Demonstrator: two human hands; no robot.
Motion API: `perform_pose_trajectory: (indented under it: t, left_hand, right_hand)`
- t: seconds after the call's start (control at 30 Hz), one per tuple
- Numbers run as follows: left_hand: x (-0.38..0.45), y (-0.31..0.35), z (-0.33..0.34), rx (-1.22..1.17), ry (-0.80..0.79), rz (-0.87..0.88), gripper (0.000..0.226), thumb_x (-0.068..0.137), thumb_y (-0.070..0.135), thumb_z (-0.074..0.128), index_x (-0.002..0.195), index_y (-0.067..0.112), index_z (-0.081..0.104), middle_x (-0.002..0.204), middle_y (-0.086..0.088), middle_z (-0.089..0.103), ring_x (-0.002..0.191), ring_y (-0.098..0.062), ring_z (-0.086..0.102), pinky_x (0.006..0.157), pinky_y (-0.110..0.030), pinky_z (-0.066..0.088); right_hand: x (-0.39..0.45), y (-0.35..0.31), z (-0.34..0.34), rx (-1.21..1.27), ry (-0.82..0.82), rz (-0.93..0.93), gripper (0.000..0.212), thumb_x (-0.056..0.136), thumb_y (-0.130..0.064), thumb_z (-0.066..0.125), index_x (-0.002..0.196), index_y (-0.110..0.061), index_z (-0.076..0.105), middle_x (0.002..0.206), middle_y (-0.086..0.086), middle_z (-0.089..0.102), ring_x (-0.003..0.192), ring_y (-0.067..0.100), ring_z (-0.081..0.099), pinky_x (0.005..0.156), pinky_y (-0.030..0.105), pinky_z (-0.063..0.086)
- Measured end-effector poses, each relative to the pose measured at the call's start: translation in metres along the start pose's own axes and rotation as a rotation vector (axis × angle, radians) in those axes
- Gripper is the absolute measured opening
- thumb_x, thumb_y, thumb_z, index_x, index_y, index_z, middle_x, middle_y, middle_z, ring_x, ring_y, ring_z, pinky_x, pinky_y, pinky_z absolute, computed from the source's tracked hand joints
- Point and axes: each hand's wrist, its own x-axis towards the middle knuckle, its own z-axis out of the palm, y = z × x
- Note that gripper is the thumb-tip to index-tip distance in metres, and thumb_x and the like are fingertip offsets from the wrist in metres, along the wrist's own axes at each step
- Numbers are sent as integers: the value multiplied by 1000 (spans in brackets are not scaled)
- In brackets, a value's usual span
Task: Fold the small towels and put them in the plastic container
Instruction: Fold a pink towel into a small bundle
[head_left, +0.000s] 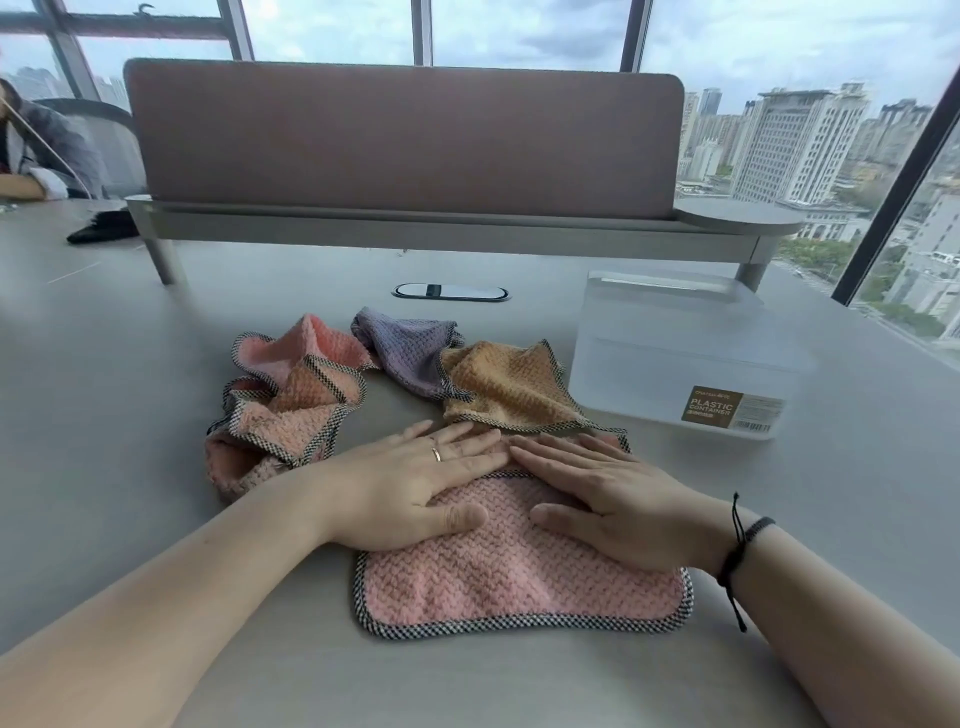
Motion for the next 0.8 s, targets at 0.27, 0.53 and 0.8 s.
perform_pose_trajectory:
  t: [0.27,0.53,0.8]
  left_hand:
    - [-4,4,-4,-307,622,58,27,79,51,76,94,30,74,102,17,71,100,-5,65,90,-37,53]
    - [-12,14,-14,-752,445,98,22,84,25,78,71,9,70,60,-17,62,52,-16,49,46,-38,36]
    - [-25,51,-31,-509,76,24,34,67,32,91,79,10,69,53,10,54,40,2,47,42,-9,31]
  right_hand:
    - [-18,-25,-20,377,452,-26,36,65,-63,75,70,-27,72,73,-13,61,69,13,56,61,34,47]
    - [-10,-58,-5,276,32,-199,19,77,-48,75,79,-32,66,75,-13,63,73,6,61,67,26,51]
    - [-8,-56,-9,539,113,-92,27,89,-39,69,75,-19,60,63,-9,62,53,8,47,51,28,40]
